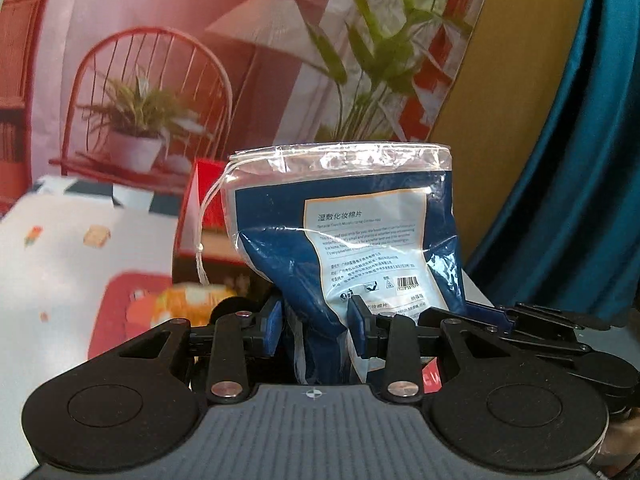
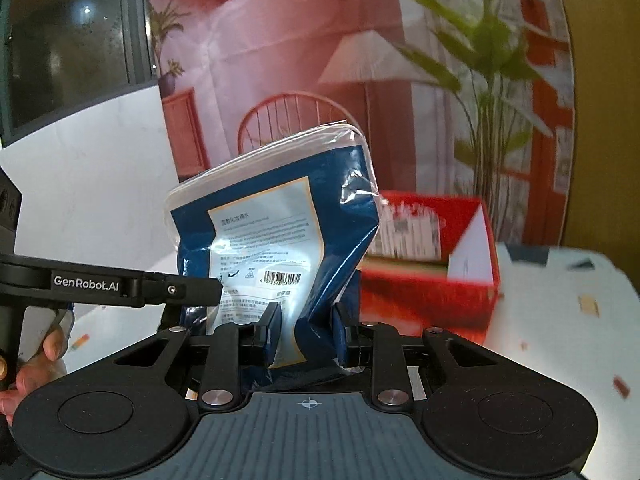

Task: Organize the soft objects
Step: 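Lift the blue packet, lower it into the red box, open left tool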

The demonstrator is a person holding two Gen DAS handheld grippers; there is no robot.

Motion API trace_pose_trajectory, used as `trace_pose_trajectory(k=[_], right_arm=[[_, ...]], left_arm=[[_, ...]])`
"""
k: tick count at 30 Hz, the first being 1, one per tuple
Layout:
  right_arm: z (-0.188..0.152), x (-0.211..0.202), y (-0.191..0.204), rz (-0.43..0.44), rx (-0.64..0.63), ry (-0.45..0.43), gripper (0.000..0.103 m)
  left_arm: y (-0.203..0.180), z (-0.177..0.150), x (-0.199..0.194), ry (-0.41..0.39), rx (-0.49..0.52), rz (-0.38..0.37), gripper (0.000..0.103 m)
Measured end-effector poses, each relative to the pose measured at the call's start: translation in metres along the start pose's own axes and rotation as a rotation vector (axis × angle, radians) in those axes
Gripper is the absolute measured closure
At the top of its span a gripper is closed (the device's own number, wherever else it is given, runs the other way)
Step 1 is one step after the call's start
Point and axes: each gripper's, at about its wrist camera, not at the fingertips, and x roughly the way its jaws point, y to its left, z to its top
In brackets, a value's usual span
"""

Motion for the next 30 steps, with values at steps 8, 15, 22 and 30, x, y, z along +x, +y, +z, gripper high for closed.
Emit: trace_pose_trajectory(k=[8, 15, 22, 30], right_arm=[[0.038, 0.029, -0.018, -0.004, 0.006, -0.042, 0.078], [0.063, 0.058, -0.037, -0.009, 0.0, -0.062, 0.078], [0.079, 0.089, -0.052, -0.015, -0.025, -0.065, 0.078], [0.085, 0.135, -0.064, -0.042, -0.027, -0.031, 0.078]], left_arm=[[0.002, 0.04, 0.027, -0.024, 0.012, -0.004, 0.067], [0.009, 0.066, 0.053, -0.032, 0.01, 0.004, 0.067], [0.022, 0.085, 0.085, -0.031, 0.002, 0.01, 0.067], [0.036, 0.098, 0.13, 0.018, 0.003, 0.048, 0.068]])
